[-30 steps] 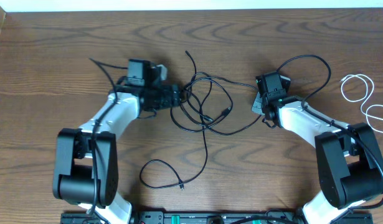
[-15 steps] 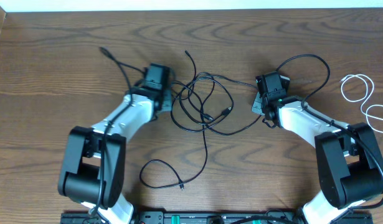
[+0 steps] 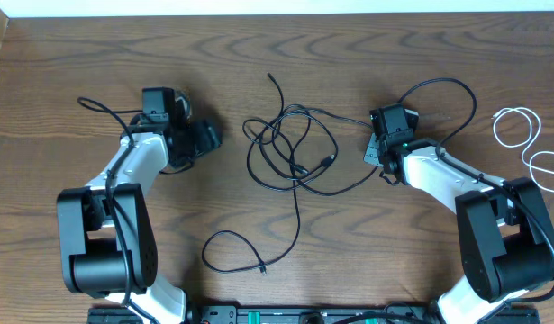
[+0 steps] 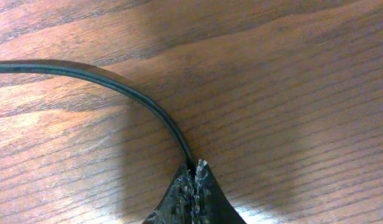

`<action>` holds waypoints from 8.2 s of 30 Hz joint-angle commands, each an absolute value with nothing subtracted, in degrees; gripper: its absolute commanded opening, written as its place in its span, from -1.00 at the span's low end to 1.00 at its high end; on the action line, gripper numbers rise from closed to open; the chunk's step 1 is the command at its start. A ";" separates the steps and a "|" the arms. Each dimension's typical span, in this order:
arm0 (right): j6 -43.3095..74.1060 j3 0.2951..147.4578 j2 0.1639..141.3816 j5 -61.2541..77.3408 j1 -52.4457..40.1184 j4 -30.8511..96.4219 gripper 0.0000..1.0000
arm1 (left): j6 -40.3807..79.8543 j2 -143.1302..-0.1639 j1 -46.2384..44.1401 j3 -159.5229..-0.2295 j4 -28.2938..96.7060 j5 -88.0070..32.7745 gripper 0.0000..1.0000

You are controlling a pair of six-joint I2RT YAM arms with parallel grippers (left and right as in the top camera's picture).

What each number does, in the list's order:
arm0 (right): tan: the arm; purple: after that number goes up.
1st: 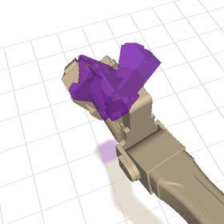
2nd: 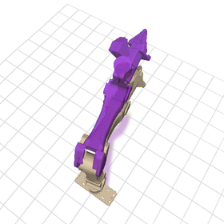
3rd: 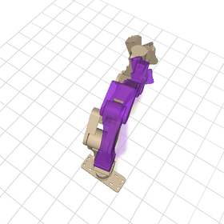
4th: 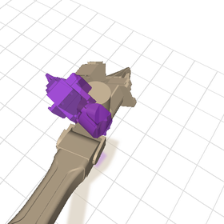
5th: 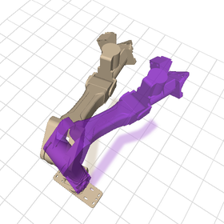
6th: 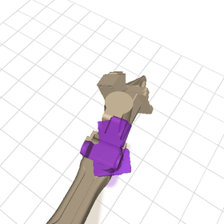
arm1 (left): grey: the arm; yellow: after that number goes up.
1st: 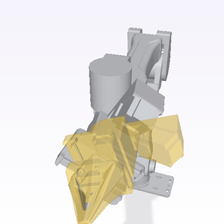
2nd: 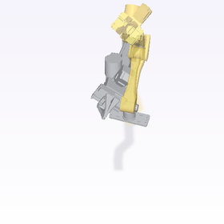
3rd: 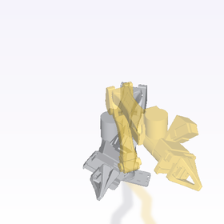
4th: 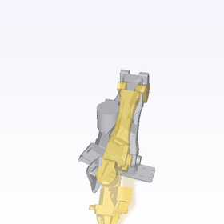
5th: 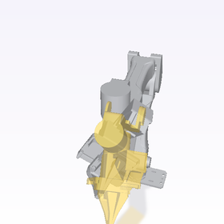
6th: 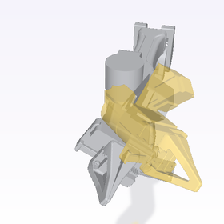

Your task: Untangle cables

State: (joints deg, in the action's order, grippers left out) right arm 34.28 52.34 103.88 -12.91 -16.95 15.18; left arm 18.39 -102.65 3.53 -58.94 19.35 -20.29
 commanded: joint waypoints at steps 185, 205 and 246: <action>76.36 57.60 98.56 18.44 -23.44 34.30 0.42 | 21.71 -88.55 -4.32 -59.09 24.80 6.11 0.79; 91.33 57.23 98.59 7.86 -27.92 33.61 0.10 | 21.71 -93.65 -16.58 -59.09 22.81 -0.43 -0.20; 96.14 44.82 98.59 -0.86 -28.97 20.18 -0.98 | 21.67 -102.72 -24.18 -59.05 23.33 -4.84 0.31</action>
